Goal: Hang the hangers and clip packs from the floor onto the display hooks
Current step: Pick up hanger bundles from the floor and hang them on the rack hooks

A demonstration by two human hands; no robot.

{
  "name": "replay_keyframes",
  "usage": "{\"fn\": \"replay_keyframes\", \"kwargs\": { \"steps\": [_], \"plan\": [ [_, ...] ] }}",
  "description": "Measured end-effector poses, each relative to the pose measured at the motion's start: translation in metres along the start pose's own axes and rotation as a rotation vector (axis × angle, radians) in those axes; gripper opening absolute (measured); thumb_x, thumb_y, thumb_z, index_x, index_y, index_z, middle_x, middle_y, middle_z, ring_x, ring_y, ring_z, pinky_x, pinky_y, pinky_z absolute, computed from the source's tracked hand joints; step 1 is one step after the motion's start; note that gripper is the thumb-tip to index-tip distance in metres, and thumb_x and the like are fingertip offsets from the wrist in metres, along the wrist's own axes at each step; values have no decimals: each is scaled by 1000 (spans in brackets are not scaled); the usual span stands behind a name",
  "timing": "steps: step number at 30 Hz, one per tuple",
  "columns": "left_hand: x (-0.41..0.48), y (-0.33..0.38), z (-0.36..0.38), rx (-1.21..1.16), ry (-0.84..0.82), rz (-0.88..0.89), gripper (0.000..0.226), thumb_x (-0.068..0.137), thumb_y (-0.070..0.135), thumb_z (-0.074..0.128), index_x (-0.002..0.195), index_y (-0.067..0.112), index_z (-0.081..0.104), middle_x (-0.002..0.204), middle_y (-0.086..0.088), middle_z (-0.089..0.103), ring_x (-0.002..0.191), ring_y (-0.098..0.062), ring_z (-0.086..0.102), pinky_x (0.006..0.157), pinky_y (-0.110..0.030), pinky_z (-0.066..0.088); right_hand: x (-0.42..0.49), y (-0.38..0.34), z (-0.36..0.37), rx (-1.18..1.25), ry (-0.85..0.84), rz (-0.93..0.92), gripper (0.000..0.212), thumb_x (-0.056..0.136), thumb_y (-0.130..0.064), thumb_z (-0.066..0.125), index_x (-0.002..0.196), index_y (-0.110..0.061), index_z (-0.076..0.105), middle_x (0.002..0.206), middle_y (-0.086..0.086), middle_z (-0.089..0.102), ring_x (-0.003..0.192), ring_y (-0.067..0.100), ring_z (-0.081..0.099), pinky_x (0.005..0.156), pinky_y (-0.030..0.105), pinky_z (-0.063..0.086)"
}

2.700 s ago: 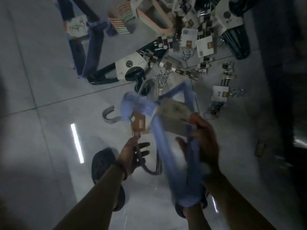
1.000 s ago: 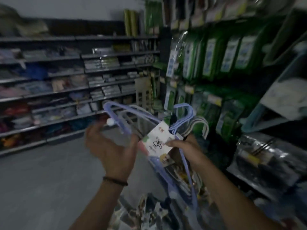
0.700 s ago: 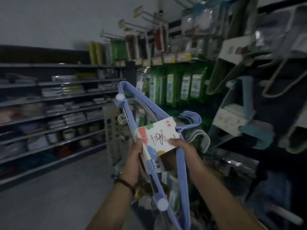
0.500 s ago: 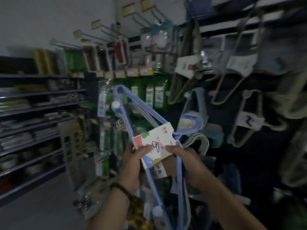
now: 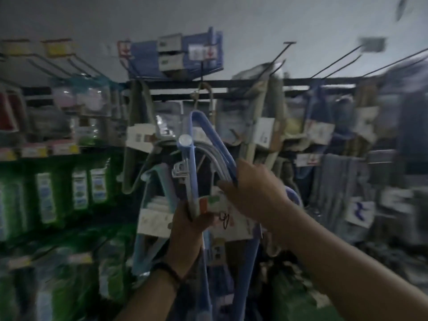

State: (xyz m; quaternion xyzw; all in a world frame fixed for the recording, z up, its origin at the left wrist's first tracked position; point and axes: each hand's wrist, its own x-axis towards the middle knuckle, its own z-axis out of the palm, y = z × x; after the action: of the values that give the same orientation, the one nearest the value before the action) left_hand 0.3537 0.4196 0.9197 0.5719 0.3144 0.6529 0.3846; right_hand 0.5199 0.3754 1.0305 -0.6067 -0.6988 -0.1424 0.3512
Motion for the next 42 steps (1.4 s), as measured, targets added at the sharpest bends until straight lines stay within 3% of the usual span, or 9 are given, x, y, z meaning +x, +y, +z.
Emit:
{"fn": "replay_keyframes", "kwargs": {
  "steps": [4,8,14,19,23,27,30,35,42],
  "plan": [
    [32,10,69,43,-165,61,91,61,59,94,115,-7,65,104,-36,68,92,-44,73,76,-49,64,26,70,-16,70,161,53,22,105,-35,52,95,-16,59,67,-1,50,56,20,50,51,31,37],
    [48,24,144,20,-122,29,99,66,86,68,108,-4,70,92,-25,74,82,-35,75,71,-44,65,41,129,-41,91,207,79,9,105,-22,54,111,-14,54,83,5,59,63,19,56,46,25,36],
    [106,37,218,296,-69,126,46,81,71,63,77,26,72,69,16,73,66,1,68,69,-30,51,77,242,-102,-23,249,-19,12,106,-18,53,111,-20,43,89,8,64,64,19,59,48,31,44],
    [168,57,247,616,-179,394,28,105,47,52,91,33,72,80,8,72,78,-15,69,73,-40,57,112,333,-156,-91,222,32,11,104,-19,57,113,-24,53,80,-3,64,61,10,67,42,22,50],
    [202,84,284,736,-357,405,25,93,51,69,86,28,77,81,1,76,72,-14,72,74,-39,61,152,384,-173,-226,151,103,14,101,-15,57,112,-23,56,84,0,63,74,22,70,63,41,63],
    [223,101,323,908,-559,460,19,87,39,81,100,25,81,85,3,80,75,-13,77,75,-37,65,200,408,-173,-423,4,126,32,99,-14,62,130,-11,57,100,1,65,87,21,67,66,30,54],
    [235,108,346,920,-579,538,21,90,39,79,107,27,81,85,6,80,74,-9,77,73,-34,65,234,412,-170,-409,16,95,43,98,-18,64,137,-3,53,127,12,62,115,29,66,87,35,57],
    [247,114,375,859,-580,509,10,83,50,78,83,40,80,81,-4,78,71,-18,73,68,-32,59,269,416,-164,-275,239,80,16,93,-20,68,101,-18,54,80,-4,57,73,17,62,51,24,37],
    [269,112,389,829,-611,457,24,94,40,74,115,28,80,111,9,79,103,-9,74,101,-40,57,277,433,-151,-170,593,90,21,99,-19,61,108,-21,42,82,7,61,73,34,61,58,41,49]
  ]
}}
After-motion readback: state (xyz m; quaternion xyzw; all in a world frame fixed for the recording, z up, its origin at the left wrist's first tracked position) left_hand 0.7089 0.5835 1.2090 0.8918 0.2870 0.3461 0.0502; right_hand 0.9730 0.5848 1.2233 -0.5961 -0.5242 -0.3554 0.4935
